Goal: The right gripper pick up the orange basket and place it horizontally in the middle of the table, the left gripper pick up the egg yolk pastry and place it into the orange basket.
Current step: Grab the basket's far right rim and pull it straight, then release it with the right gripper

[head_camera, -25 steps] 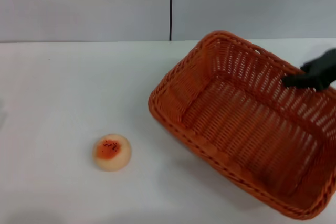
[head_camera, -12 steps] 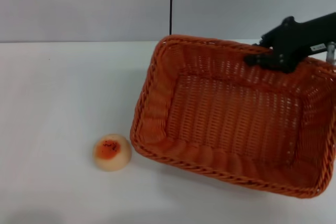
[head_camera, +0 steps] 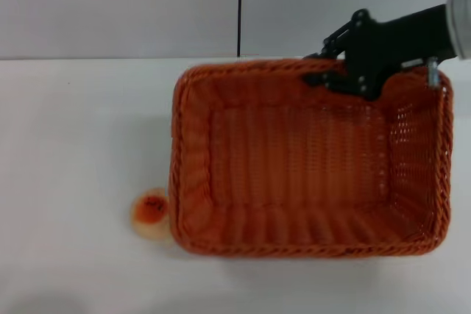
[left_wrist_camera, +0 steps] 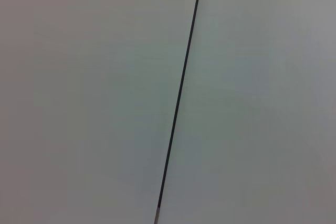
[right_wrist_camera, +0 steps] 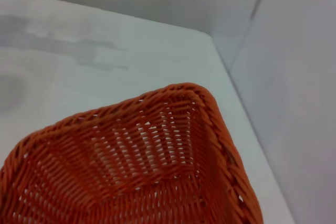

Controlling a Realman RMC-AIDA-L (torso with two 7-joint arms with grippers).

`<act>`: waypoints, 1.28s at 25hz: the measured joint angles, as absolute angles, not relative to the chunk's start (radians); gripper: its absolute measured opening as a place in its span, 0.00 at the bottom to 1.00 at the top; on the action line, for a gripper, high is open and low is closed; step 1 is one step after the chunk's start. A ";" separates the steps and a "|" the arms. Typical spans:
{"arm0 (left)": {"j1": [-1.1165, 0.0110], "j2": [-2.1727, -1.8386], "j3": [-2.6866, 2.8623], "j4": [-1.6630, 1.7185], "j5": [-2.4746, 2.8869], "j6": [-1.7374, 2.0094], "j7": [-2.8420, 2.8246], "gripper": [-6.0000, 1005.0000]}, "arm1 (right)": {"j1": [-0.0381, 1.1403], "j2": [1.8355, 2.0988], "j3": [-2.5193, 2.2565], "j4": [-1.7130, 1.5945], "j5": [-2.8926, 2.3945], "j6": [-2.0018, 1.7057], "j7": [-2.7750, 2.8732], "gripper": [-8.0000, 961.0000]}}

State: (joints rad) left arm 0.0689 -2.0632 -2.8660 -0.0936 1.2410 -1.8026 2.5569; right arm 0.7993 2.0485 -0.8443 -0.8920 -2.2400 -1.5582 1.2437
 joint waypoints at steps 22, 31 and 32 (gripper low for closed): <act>0.064 -2.063 -2.862 -0.094 1.241 -1.808 2.554 0.73 | 0.752 2.073 -1.037 -0.907 -2.181 -1.403 1.219 0.32; 0.055 -2.063 -2.857 -0.096 1.241 -1.804 2.553 0.72 | 0.710 2.075 -1.031 -0.927 -2.107 -1.398 1.204 0.42; 0.054 -2.062 -2.851 -0.101 1.242 -1.804 2.551 0.72 | 0.692 2.075 -1.030 -0.941 -2.072 -1.401 1.204 0.46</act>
State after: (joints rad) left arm 0.0543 -2.0621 -2.8511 -0.1011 1.2416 -1.8043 2.5513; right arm 0.6921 2.0750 -1.0297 -0.9405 -2.0718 -1.4009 1.2041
